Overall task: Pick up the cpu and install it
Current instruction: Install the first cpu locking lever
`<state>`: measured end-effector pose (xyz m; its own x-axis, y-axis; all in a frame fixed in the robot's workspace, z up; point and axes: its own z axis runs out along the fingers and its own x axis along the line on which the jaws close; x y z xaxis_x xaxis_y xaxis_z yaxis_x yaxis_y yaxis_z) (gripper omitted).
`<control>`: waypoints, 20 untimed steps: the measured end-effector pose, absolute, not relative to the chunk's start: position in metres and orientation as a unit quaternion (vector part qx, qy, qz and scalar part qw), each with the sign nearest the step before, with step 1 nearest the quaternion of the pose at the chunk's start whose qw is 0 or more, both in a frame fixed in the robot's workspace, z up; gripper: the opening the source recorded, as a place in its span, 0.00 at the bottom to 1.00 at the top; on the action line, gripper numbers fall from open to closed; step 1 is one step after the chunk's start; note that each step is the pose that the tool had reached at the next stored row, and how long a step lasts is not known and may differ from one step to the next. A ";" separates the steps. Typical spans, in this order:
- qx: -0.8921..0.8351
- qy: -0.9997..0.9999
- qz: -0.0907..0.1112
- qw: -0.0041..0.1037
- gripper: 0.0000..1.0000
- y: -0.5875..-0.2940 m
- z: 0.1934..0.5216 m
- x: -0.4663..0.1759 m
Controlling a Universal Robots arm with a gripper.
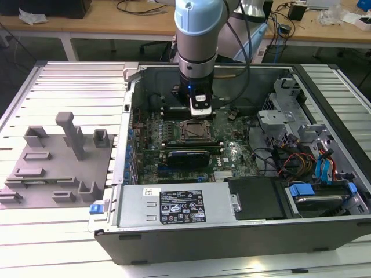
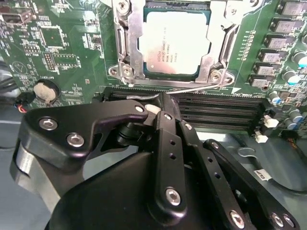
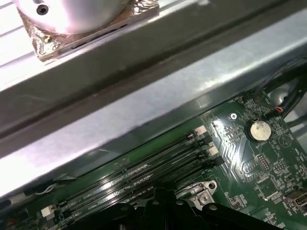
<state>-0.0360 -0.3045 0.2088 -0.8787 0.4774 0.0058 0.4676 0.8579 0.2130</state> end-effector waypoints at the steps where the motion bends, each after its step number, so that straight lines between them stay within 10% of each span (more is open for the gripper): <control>1: 0.246 0.963 0.104 0.024 0.11 -0.305 0.209 -0.036; 20: 0.246 0.964 0.099 0.025 0.11 -0.305 0.201 -0.035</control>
